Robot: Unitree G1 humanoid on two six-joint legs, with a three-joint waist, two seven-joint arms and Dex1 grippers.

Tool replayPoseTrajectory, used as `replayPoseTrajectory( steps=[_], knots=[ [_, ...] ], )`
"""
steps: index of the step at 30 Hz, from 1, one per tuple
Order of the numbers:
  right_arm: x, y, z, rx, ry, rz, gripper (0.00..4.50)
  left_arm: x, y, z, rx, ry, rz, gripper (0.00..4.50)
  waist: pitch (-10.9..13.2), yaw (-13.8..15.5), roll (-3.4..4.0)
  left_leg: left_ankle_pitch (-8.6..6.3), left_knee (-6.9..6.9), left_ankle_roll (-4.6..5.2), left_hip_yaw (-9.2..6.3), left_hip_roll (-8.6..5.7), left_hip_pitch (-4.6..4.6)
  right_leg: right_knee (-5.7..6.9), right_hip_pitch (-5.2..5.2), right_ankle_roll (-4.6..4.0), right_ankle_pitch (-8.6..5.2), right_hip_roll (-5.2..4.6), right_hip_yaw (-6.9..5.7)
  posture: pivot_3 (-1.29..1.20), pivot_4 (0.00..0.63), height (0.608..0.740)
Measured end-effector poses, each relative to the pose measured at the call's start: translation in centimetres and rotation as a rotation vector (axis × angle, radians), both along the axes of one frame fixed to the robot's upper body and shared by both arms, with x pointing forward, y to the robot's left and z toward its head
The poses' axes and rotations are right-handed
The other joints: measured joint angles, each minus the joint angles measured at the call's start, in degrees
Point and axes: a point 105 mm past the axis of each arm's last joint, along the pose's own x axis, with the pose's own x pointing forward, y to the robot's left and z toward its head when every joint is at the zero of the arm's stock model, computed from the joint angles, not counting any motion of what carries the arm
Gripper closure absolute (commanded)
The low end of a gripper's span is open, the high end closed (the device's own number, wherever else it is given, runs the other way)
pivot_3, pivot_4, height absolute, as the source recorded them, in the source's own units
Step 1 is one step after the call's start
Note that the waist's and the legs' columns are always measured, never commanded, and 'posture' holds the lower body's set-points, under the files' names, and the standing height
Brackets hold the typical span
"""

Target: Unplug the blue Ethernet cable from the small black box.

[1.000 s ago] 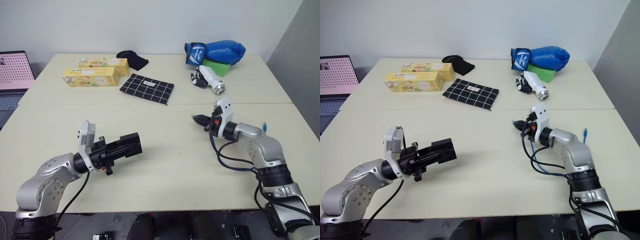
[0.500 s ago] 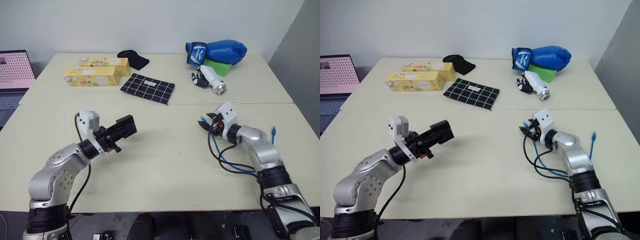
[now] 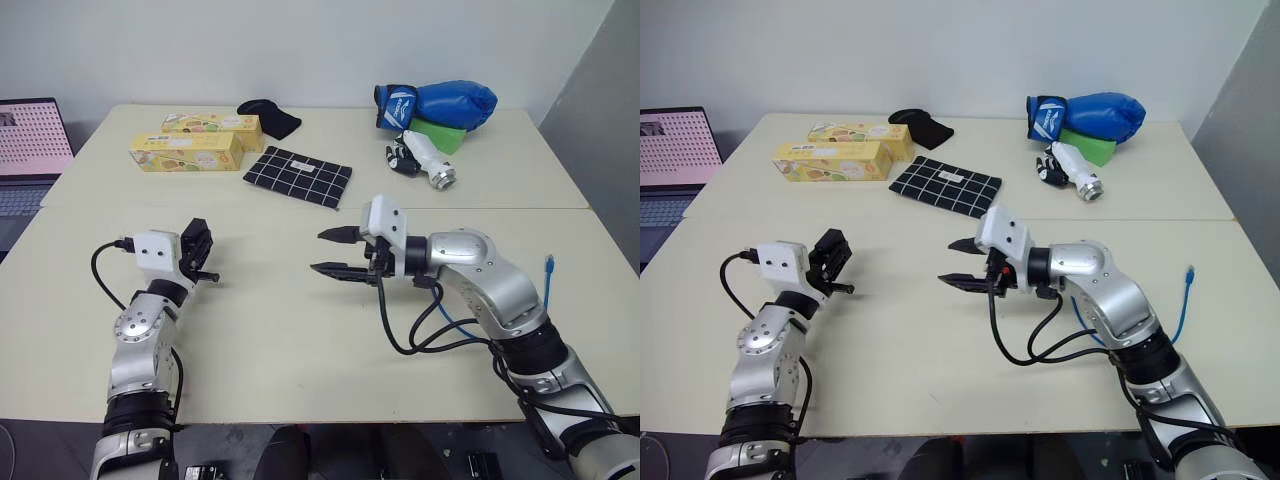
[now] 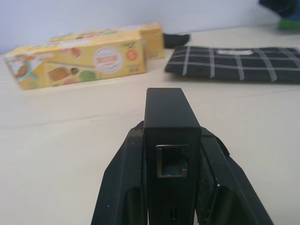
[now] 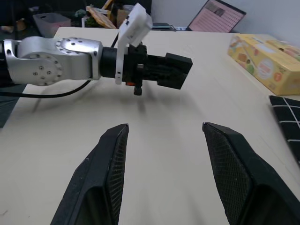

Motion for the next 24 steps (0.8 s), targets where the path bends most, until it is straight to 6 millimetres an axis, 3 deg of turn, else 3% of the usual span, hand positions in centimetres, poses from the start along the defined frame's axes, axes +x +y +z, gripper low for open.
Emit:
replayPoseTrajectory(
  steps=[6, 8, 19, 21, 24],
  knots=[
    [-0.3, 0.4, -1.1, -0.052, 0.015, 0.031, 1.84, 0.6, 0.4, -1.2, 0.011, -0.021, 0.046, 3.71, -0.02, -0.12, -0.04, 0.08, 0.16, -0.14, 0.00, 0.00, -0.41, 0.10, -0.40, 0.05, 0.04, -0.02, 0.00, 0.00, 0.150, 0.740],
    [-0.4, 0.3, -1.1, -0.059, 0.014, 0.037, 1.79, 0.6, 0.4, -1.3, 0.004, -0.031, 0.050, 3.01, -0.02, -0.15, -0.03, 0.03, 0.16, -0.04, 0.00, 0.00, -0.40, 0.14, -0.40, 0.05, 0.04, -0.02, 0.01, 0.00, 0.150, 0.740],
    [-0.6, 0.0, -1.3, -0.080, 0.005, 0.034, 1.79, -0.8, 0.8, -2.3, -0.090, -0.005, 0.035, 0.92, -0.02, -0.41, -0.03, 0.00, 0.40, 0.01, 0.00, 0.03, -0.38, 0.41, -0.40, 0.05, 0.04, -0.01, 0.06, 0.00, 0.150, 0.740],
    [-0.7, 0.0, -1.3, -0.082, 0.007, 0.034, 1.79, -1.2, 0.8, -2.4, -0.086, 0.011, 0.040, 0.60, -0.02, -0.41, -0.03, 0.00, 0.46, 0.01, -0.01, 0.04, -0.38, 0.45, -0.40, 0.05, 0.04, -0.01, 0.05, 0.00, 0.150, 0.740],
    [-0.8, -0.1, -1.5, -0.084, 0.014, 0.029, 1.79, -2.7, 0.7, -2.7, -0.063, 0.062, 0.040, 0.60, -0.03, -0.54, -0.03, -0.01, 0.50, 0.02, -0.01, 0.08, -0.39, 0.46, -0.40, 0.05, 0.04, -0.04, 0.11, 0.00, 0.150, 0.740]
  ],
)
